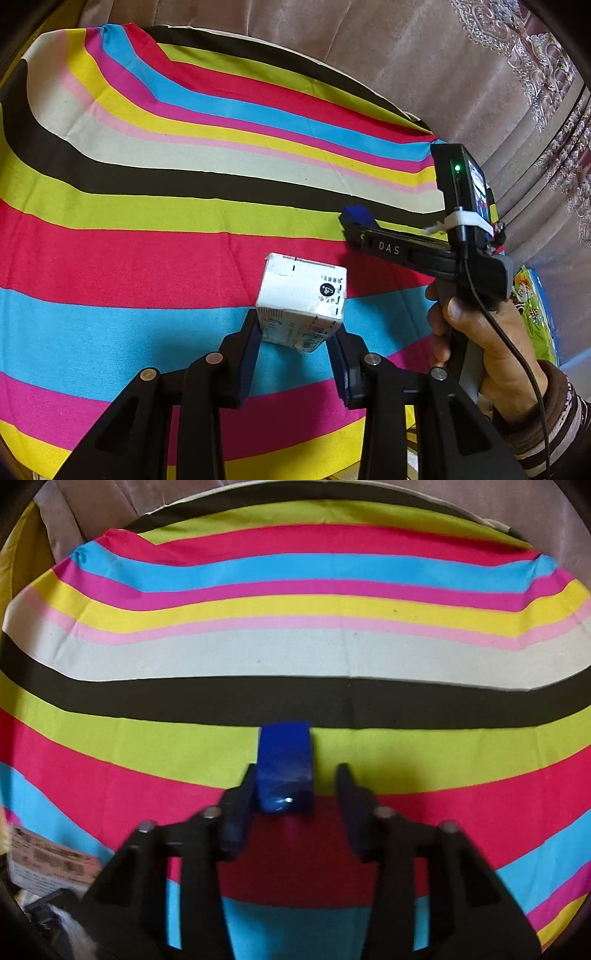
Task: Organize rigid objects
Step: 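Grasp small white box with left tool while right tool grasps blue block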
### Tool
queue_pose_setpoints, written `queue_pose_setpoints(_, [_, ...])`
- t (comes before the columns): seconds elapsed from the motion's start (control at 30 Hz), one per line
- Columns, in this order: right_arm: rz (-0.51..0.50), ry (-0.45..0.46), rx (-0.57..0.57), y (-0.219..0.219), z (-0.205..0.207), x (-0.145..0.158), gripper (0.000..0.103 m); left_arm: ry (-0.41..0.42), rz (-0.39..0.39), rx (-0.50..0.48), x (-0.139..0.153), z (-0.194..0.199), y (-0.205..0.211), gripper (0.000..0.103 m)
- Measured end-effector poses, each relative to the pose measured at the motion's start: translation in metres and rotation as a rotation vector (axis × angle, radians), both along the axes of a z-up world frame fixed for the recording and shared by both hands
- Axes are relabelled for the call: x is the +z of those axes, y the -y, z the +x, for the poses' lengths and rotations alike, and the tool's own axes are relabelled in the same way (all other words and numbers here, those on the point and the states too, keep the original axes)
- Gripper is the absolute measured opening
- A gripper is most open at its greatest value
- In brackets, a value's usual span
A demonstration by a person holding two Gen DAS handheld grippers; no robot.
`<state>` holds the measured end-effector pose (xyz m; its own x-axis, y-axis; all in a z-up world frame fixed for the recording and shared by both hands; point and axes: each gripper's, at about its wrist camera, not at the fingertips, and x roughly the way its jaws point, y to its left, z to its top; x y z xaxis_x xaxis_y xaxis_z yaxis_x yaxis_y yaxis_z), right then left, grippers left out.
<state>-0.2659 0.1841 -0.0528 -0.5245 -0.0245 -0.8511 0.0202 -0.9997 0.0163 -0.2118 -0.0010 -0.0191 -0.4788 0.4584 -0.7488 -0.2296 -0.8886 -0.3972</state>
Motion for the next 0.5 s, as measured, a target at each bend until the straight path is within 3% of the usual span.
queue_pose_setpoints(0.5, [-0.041,-0.038,0.023,-0.002,0.049,0.018,0.031,-0.022,0.009,0.025,0.009,0.014,-0.002,0.036])
